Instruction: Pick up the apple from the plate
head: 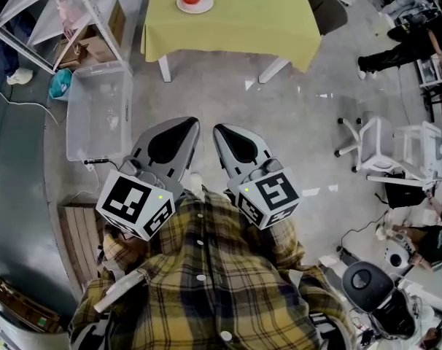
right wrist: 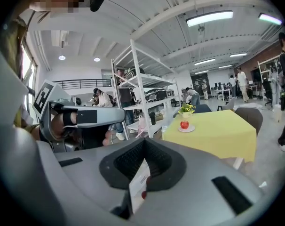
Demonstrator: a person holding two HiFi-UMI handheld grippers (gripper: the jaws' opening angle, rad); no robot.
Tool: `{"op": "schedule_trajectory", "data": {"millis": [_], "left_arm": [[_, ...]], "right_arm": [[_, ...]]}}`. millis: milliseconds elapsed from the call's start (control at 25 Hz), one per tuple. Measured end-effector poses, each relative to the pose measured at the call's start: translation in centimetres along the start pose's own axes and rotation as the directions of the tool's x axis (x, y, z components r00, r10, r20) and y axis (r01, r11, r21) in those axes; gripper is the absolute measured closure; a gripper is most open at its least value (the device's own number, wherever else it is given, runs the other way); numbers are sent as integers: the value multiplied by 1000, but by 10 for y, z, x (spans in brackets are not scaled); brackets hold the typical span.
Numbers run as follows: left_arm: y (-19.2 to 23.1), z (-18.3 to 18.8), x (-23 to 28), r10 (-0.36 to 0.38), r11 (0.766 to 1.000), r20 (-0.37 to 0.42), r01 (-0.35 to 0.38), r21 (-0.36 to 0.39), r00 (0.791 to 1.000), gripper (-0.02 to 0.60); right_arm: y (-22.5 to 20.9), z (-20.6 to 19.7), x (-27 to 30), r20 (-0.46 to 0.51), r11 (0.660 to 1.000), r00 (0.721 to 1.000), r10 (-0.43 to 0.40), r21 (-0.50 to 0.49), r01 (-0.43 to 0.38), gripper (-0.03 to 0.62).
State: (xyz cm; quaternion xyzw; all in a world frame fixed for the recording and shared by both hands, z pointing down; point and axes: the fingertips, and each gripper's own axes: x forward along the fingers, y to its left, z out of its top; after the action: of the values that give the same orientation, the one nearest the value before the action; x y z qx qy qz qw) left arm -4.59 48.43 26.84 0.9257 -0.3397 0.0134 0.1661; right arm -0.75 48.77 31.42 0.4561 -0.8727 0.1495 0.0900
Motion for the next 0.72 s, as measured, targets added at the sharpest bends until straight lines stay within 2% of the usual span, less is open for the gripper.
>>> {"op": "schedule_trajectory", "data": {"millis": [160,520,720], "left_arm": [[28,5,9,0,1000,-3,0,-12,1000,575],[102,33,41,-4,1000,16,5,-3,1000,575],[128,44,56,-19,1000,16,19,4,1000,575]], "right_arm": [[-6,8,27,-5,1000,1000,5,18,-4,597],[-23,41,106,2,1000,1000,12,-23,-12,597],[-39,56,135,5,999,1000,-4,-34,4,597]]}}
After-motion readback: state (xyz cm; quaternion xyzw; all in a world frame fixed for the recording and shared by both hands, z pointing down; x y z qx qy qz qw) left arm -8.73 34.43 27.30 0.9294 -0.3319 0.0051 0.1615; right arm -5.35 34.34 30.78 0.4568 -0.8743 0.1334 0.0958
